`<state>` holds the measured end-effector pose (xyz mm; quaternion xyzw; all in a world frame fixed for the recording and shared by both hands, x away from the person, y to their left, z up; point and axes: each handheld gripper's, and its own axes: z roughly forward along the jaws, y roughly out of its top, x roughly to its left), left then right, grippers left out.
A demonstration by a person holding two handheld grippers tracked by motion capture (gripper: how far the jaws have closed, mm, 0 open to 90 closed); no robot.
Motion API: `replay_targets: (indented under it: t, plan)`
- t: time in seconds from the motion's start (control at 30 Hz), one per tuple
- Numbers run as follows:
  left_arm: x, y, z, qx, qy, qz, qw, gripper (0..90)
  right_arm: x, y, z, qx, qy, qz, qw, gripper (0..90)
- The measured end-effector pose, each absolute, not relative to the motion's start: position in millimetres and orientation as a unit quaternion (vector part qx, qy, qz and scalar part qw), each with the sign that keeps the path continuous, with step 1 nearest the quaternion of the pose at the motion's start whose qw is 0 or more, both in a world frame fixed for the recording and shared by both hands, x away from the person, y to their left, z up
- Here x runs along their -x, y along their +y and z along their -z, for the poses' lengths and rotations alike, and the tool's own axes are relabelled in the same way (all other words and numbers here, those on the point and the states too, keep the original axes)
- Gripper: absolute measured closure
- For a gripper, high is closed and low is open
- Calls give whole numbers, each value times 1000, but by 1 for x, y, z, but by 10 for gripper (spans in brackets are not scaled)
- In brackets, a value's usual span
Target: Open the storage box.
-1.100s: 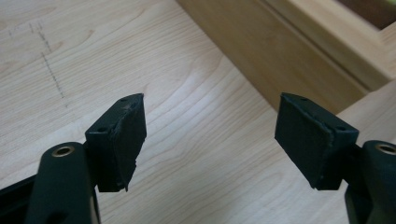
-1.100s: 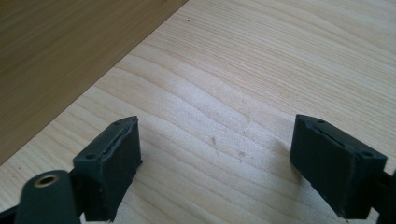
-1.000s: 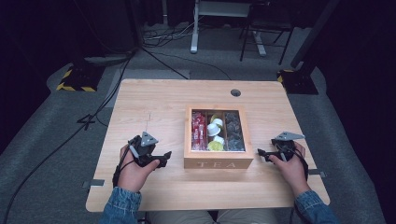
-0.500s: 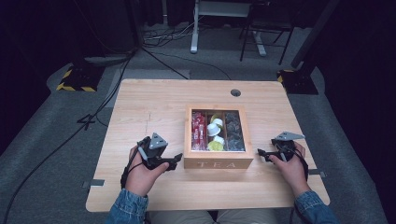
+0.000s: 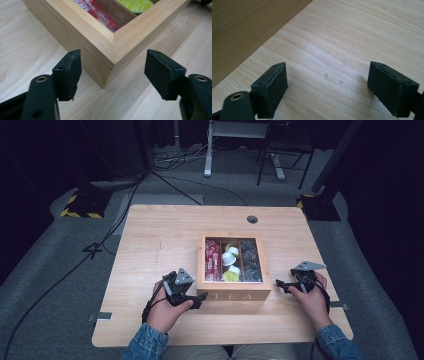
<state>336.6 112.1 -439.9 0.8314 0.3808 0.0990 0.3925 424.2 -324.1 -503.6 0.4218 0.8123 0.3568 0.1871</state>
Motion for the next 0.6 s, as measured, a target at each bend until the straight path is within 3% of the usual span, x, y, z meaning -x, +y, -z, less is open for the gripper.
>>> replay_targets:
  t: [0.37,0.6]
  plan:
    - [-337,107,447,-845,367,-131,365,493,-424,-324,504,-422,812,-357,187,161]
    - [-336,110,444,-842,369,-128,373,530,-424,-324,504,-422,812,-357,187,161]
